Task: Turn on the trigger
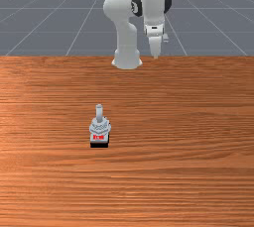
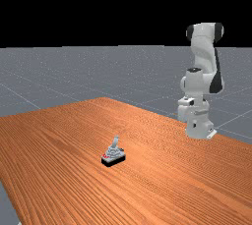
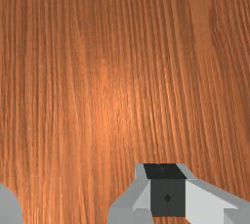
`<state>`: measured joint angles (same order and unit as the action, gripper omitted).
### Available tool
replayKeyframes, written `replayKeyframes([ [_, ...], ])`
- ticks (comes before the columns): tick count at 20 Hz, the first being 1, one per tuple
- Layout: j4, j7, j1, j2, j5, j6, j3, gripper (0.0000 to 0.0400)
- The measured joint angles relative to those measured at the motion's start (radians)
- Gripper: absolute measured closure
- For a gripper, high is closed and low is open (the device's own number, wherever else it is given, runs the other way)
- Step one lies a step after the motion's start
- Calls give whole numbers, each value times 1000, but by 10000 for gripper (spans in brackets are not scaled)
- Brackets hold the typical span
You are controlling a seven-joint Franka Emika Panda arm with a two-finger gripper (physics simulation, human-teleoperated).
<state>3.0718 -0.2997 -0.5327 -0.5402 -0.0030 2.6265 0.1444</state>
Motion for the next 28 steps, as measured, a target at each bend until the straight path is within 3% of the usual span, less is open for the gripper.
replayKeyframes([
  [2,0,-60,93,-51,-63,-34,33,400],
  [3,-40,-2,136,-10,-109,-136,-40,400],
  [5,-46,-47,168,-20,-126,-164,-8,400],
  [6,0,-169,153,-90,-86,-72,123,400],
  [8,0,-219,182,-107,-97,-82,164,400],
  [9,0,-38,274,-96,-168,-93,27,400],
  [10,0,-59,296,-102,-180,-96,43,400],
  [11,0,-200,282,-112,-183,-98,123,400],
  [13,-21,-216,319,-97,-213,-138,126,400],
  [14,-7,-305,314,-119,-185,-114,214,400],
  [15,-10,-324,334,-118,-198,-117,227,400],
  [16,-7,-243,381,-112,-239,-110,164,400],
  [17,-12,-329,365,-115,-223,-117,224,400],
  [19,-37,-366,363,-78,-250,-106,224,400],
  [20,-89,-431,317,-12,-230,-91,254,400],
  [24,-318,-519,202,253,-82,-56,301,400],
  [28,-448,-506,171,391,11,-39,304,400],
])
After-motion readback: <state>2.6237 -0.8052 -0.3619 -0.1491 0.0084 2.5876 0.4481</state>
